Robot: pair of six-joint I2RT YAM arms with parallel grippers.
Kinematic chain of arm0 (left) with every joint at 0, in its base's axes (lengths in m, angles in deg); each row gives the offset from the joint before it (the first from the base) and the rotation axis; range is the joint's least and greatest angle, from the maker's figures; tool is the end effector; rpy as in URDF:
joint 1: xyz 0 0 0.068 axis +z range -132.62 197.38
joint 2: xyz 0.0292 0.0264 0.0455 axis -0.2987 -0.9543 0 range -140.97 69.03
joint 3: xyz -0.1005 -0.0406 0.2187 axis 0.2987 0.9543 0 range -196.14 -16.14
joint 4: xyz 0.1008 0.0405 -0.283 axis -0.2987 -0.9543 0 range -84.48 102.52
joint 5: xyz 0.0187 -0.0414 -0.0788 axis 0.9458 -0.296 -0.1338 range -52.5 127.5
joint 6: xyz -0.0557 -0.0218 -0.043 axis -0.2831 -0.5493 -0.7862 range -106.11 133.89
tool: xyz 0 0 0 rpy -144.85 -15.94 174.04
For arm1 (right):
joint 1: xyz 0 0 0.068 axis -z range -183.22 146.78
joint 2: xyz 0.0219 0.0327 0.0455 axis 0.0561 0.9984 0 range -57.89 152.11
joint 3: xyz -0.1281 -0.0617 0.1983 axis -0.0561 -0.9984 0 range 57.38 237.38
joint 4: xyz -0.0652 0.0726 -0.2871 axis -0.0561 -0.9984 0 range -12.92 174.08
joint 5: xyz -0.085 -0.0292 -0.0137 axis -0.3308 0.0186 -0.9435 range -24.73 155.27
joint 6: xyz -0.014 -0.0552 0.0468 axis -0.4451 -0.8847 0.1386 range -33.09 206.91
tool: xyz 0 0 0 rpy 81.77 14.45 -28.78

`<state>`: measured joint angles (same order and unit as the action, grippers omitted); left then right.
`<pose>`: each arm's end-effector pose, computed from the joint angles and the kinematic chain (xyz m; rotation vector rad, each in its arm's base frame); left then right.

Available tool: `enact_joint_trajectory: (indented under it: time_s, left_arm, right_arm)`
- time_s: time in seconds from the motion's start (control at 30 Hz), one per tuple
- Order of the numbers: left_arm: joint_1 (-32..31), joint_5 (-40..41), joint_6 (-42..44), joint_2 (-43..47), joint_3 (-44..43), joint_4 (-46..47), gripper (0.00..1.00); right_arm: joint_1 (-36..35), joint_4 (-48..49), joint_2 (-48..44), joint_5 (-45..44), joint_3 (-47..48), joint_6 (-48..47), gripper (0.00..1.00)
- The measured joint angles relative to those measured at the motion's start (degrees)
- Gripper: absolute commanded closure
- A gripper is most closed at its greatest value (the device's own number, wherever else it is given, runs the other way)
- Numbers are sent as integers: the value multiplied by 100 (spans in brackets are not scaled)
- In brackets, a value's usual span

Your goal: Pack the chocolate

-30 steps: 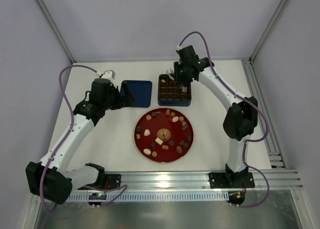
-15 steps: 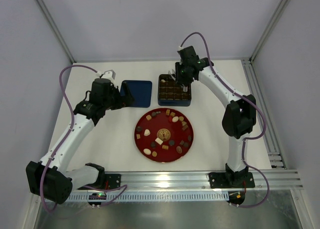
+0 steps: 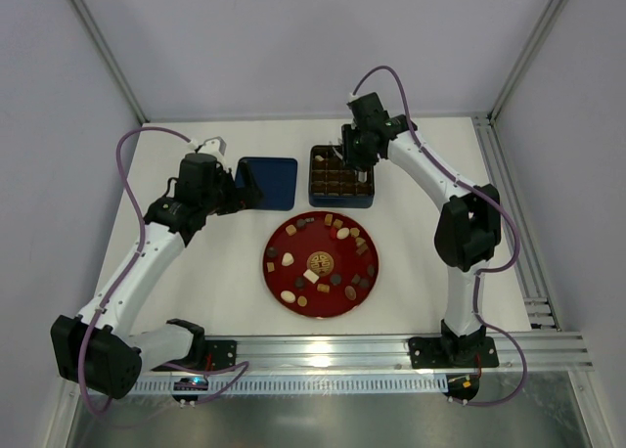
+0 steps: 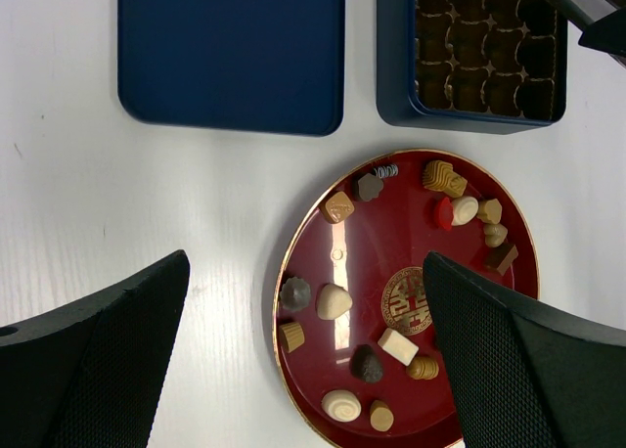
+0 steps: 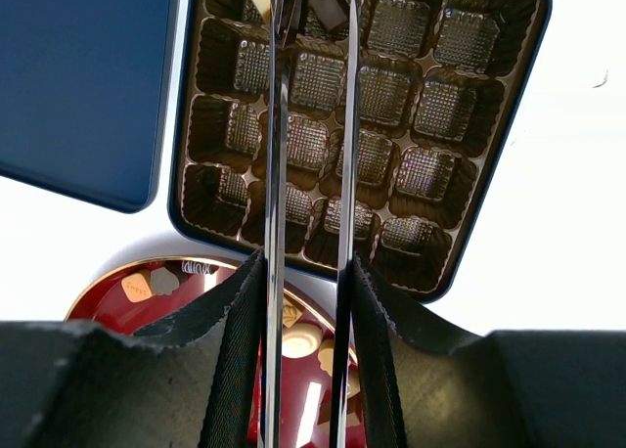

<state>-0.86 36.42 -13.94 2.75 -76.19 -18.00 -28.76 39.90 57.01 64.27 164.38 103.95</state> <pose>0.3115 -0.1038 0.2751 -0.1775 2.2449 -0.4613 0.4484 0.2131 0.2386 -0.1780 2.4968 0.2920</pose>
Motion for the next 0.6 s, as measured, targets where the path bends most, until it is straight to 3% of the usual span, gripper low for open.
enact_joint_trajectory:
  time_s: [0.37, 0.6]
  left_arm:
    - [0, 0, 0, 0, 0, 2, 0]
    - [0, 0, 0, 0, 0, 0, 0]
  right_arm:
    - [0, -111, -109, 13, 7, 0, 60]
    - [-17, -151, -1593, 153, -1095, 57, 60]
